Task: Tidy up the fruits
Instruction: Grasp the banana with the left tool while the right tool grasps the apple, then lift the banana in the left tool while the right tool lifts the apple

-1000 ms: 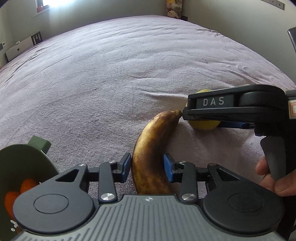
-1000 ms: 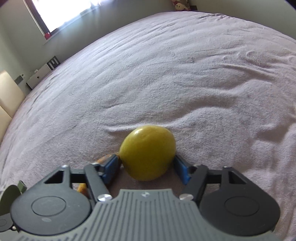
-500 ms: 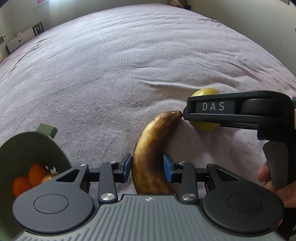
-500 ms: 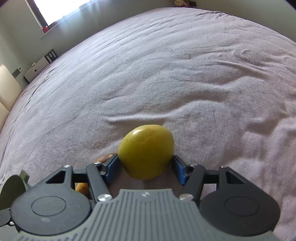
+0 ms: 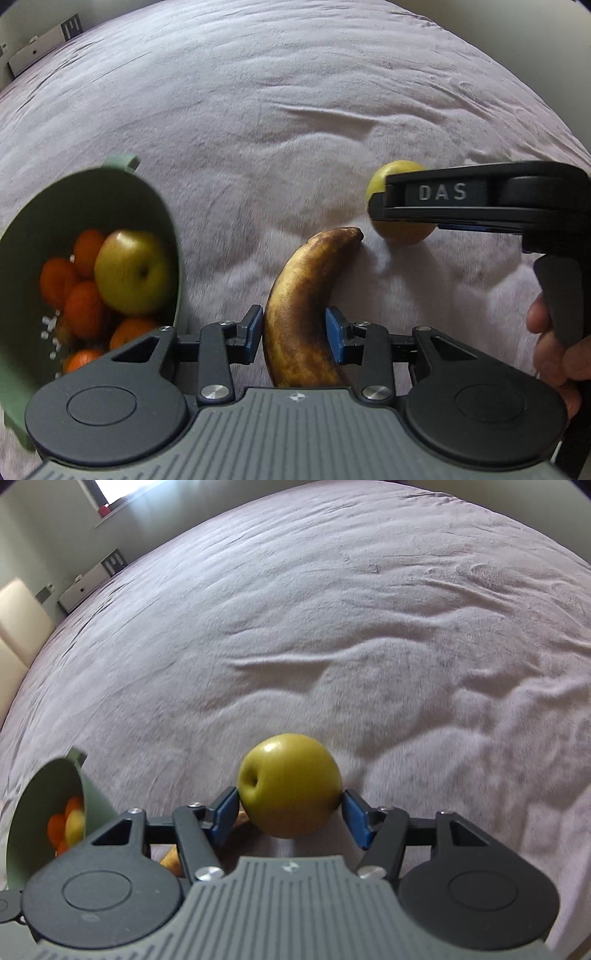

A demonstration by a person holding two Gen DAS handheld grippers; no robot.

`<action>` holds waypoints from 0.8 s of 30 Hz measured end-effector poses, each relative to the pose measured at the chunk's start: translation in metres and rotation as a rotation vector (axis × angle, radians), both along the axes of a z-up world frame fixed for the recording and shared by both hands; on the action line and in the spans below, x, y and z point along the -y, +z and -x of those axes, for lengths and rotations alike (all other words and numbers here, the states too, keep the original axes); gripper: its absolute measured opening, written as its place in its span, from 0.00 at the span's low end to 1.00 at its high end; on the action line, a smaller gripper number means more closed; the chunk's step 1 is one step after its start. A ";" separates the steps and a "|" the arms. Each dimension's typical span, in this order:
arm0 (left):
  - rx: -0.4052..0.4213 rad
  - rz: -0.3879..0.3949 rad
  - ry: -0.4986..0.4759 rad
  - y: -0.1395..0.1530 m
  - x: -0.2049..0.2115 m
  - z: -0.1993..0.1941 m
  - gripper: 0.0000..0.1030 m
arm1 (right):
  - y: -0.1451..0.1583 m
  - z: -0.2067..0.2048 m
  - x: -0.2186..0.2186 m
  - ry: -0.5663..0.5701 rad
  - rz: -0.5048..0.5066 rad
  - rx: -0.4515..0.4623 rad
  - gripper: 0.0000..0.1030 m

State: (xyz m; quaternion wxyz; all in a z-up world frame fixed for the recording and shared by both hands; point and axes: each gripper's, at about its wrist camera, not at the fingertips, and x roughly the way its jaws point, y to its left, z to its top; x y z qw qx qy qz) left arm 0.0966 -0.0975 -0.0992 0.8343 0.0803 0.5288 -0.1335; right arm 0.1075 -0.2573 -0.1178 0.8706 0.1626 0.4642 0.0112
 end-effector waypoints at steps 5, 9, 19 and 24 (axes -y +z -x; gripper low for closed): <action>-0.018 0.028 0.048 -0.005 -0.018 0.017 0.40 | 0.006 0.027 -0.006 0.053 0.014 -0.026 0.57; 0.013 0.047 0.044 -0.007 -0.024 0.025 0.40 | 0.007 0.047 -0.020 0.129 0.067 -0.026 0.56; -0.046 0.237 0.143 -0.019 -0.054 0.025 0.43 | 0.002 0.066 -0.033 0.226 0.150 -0.046 0.56; -0.072 0.312 0.191 -0.024 -0.066 0.025 0.46 | -0.001 0.071 -0.032 0.236 0.145 -0.063 0.56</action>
